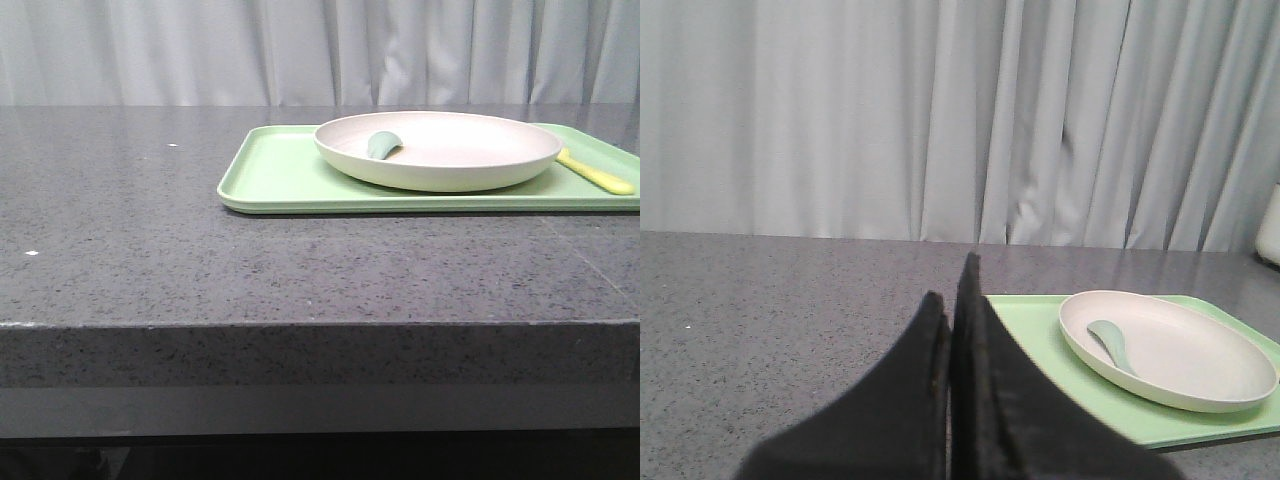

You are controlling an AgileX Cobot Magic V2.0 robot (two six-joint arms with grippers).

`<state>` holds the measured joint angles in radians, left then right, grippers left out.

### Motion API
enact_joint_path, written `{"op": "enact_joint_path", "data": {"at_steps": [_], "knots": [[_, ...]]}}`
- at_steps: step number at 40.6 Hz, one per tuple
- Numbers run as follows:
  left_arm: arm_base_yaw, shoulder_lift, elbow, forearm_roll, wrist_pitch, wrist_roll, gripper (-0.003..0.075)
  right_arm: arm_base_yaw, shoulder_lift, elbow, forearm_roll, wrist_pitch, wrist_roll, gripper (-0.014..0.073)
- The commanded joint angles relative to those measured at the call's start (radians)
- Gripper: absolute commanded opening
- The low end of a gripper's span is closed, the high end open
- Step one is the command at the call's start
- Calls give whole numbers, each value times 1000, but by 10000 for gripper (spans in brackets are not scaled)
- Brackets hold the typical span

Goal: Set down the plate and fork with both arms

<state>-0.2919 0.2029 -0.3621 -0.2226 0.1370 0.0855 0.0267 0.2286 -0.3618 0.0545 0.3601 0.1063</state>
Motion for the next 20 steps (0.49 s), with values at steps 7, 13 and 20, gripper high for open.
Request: {"op": "enact_joint_path", "data": {"at_steps": [7, 13, 20], "knots": [[-7, 11, -27, -9, -75, -1, -18, -3, 8, -25, -6, -86, -10, -69], [-7, 11, -20, -9, -75, -1, -18, -3, 8, -25, -6, -86, -10, -69], [14, -30, 34, 66, -75, -1, -18, -3, 8, -25, -6, -86, -10, -69]]}}
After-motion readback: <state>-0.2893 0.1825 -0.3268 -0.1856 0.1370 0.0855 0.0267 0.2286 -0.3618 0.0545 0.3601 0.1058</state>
